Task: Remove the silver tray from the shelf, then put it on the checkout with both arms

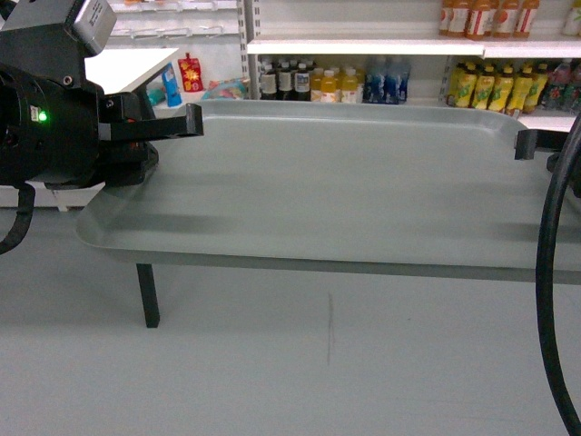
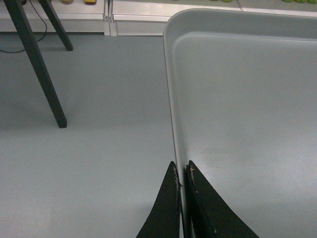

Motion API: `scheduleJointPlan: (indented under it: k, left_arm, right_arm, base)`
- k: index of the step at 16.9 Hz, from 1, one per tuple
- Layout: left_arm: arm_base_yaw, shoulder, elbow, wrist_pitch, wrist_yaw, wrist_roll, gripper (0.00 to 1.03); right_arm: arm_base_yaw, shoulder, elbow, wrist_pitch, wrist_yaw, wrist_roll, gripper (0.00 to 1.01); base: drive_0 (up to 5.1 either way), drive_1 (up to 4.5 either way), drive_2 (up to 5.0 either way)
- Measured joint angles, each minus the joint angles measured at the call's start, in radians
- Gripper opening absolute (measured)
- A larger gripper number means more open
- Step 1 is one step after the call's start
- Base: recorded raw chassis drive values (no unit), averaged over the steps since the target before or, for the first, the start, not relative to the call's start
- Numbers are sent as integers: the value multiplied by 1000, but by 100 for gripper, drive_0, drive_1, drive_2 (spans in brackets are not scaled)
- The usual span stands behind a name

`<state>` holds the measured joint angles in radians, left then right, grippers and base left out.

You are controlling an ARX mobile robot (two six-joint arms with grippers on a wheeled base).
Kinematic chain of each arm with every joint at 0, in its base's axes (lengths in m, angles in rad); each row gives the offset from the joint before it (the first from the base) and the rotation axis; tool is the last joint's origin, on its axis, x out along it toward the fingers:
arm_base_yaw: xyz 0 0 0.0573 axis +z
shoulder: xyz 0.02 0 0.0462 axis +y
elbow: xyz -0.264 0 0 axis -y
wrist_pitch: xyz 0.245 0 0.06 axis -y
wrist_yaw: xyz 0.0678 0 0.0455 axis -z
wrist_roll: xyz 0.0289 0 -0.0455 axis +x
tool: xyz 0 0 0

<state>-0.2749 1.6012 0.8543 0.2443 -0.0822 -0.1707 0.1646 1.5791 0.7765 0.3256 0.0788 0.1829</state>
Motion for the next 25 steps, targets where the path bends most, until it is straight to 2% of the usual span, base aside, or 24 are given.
scheduleJointPlan:
  k: [25]
  left_arm:
    - [2, 0, 0, 1, 0, 2, 3]
  right_arm:
    - [5, 0, 0, 1, 2, 0, 3]
  base:
    - [-480, 236, 236]
